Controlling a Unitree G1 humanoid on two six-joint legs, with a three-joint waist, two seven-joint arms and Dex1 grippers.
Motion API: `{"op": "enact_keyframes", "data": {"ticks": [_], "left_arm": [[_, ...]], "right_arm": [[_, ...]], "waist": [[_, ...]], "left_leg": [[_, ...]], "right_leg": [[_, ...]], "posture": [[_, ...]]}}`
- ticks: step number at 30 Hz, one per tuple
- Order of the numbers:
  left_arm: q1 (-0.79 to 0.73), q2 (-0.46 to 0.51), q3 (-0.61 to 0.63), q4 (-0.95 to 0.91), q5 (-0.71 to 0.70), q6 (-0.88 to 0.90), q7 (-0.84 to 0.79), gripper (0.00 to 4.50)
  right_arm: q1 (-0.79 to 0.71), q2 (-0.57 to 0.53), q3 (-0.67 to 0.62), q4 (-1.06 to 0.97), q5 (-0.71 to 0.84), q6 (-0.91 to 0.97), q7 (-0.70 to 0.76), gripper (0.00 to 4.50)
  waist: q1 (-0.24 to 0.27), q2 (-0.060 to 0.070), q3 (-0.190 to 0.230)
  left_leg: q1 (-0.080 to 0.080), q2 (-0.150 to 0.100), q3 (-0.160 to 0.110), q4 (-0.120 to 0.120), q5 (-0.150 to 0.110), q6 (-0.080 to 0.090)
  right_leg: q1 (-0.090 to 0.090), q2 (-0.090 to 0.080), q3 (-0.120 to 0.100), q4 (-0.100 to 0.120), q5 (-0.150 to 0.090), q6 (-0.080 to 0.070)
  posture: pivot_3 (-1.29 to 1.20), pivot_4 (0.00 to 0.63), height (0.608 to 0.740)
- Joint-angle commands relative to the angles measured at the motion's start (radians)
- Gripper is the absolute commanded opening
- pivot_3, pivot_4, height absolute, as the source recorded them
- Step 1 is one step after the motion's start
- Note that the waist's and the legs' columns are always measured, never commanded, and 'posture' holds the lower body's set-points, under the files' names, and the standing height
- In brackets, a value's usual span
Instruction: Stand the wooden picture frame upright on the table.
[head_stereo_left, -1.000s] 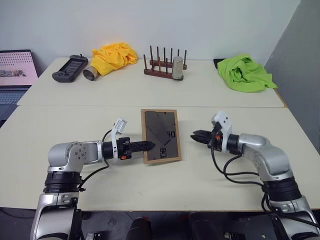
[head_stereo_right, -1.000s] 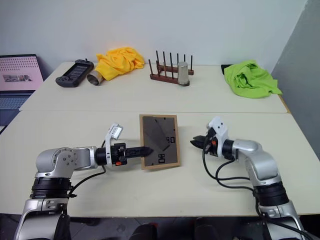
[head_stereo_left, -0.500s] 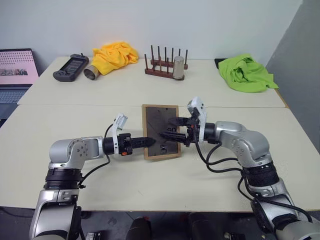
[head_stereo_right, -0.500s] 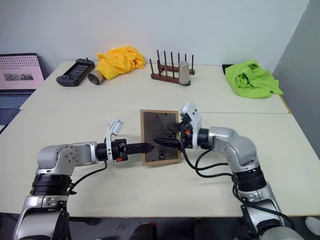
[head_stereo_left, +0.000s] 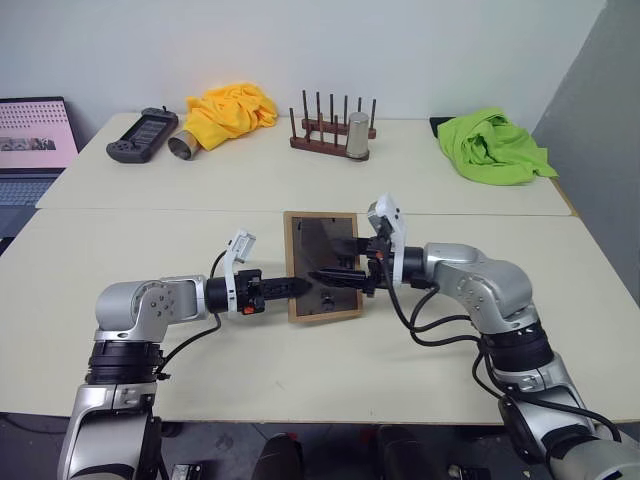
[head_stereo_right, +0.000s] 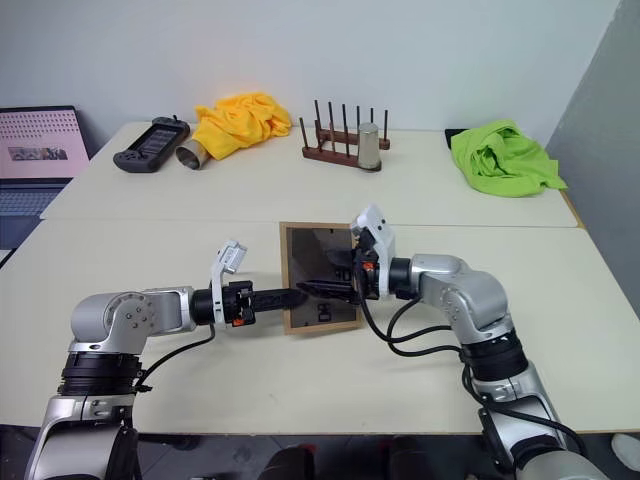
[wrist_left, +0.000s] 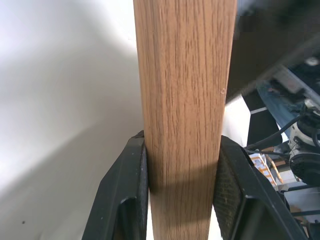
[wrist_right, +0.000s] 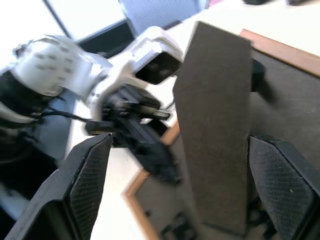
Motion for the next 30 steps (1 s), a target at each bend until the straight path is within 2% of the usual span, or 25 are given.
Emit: {"op": "enact_keyframes", "data": {"ticks": [1, 6, 9, 12, 15, 18, 22, 25, 30], "left_arm": [[-0.012, -0.007, 0.043, -0.048, -0.055, 0.021, 0.006, 1.31], [-0.011, -0.002, 0.061, -0.048, -0.105, 0.101, 0.011, 1.31], [-0.031, -0.009, 0.106, -0.015, -0.152, 0.223, 0.044, 1.31], [-0.042, -0.006, 0.128, 0.003, -0.181, 0.342, 0.066, 1.31], [-0.054, -0.003, 0.139, 0.060, -0.256, 0.382, 0.097, 1.31], [-0.053, 0.015, 0.114, 0.079, -0.355, 0.382, 0.134, 1.31], [-0.040, 0.022, 0.105, 0.085, -0.457, 0.382, 0.205, 1.31], [-0.012, 0.029, 0.093, 0.064, -0.528, 0.382, 0.254, 1.31], [0.006, 0.036, 0.093, 0.057, -0.619, 0.382, 0.333, 1.31]], "right_arm": [[0.024, -0.049, -0.029, -0.046, 0.030, -0.011, 0.038, 4.31], [0.086, -0.174, -0.061, -0.055, -0.032, -0.122, 0.075, 4.31], [0.137, -0.259, -0.051, 0.004, -0.233, -0.520, 0.094, 4.31], [0.163, -0.329, 0.001, 0.153, -0.461, -1.015, 0.080, 4.31], [0.129, -0.371, 0.072, 0.353, -0.725, -1.513, -0.058, 4.31], [0.055, -0.362, 0.114, 0.516, -0.958, -1.821, -0.260, 4.31], [-0.020, -0.318, 0.138, 0.649, -1.127, -2.005, -0.458, 4.31], [-0.082, -0.254, 0.142, 0.687, -1.231, -2.046, -0.606, 4.31], [-0.136, -0.211, 0.166, 0.723, -1.325, -2.078, -0.738, 4.31]], "waist": [[-0.001, 0.000, 0.000], [0.000, 0.000, 0.000], [0.000, -0.001, 0.001], [-0.001, -0.001, 0.001], [-0.006, -0.001, 0.001], [-0.016, -0.001, 0.001], [-0.023, -0.001, 0.001], [-0.025, -0.001, 0.001], [-0.021, -0.001, 0.001]], "left_leg": [[0.000, 0.000, 0.000, 0.000, 0.000, 0.000], [-0.001, 0.000, 0.000, 0.000, 0.000, 0.000], [-0.001, 0.000, 0.000, 0.000, 0.000, 0.000], [0.000, 0.000, 0.000, 0.000, 0.000, 0.000], [0.000, 0.000, 0.001, 0.000, 0.000, 0.000], [0.000, 0.000, 0.001, 0.000, 0.000, 0.000], [0.001, 0.000, 0.001, 0.000, 0.000, -0.001], [0.002, 0.000, 0.000, 0.001, 0.002, -0.003], [0.002, 0.000, 0.000, 0.001, 0.003, -0.004]], "right_leg": [[0.000, 0.000, 0.000, 0.000, 0.000, 0.000], [0.000, 0.000, 0.000, -0.001, 0.000, 0.000], [0.000, 0.000, 0.000, -0.002, 0.000, 0.000], [0.000, 0.000, 0.000, -0.003, -0.003, 0.005], [0.000, 0.000, 0.000, -0.003, -0.002, 0.004], [0.000, 0.000, 0.001, -0.002, -0.001, 0.002], [0.000, -0.001, 0.001, 0.001, 0.000, 0.000], [0.000, -0.001, 0.001, 0.002, 0.000, 0.000], [0.001, -0.001, 0.001, 0.003, 0.000, 0.000]], "posture": [[0.00, 0.150, 0.740], [0.00, 0.150, 0.740], [0.00, 0.150, 0.740], [0.00, 0.150, 0.740], [0.00, 0.150, 0.740], [0.00, 0.150, 0.740], [0.00, 0.150, 0.740], [0.00, 0.150, 0.740], [0.00, 0.150, 0.740]]}}
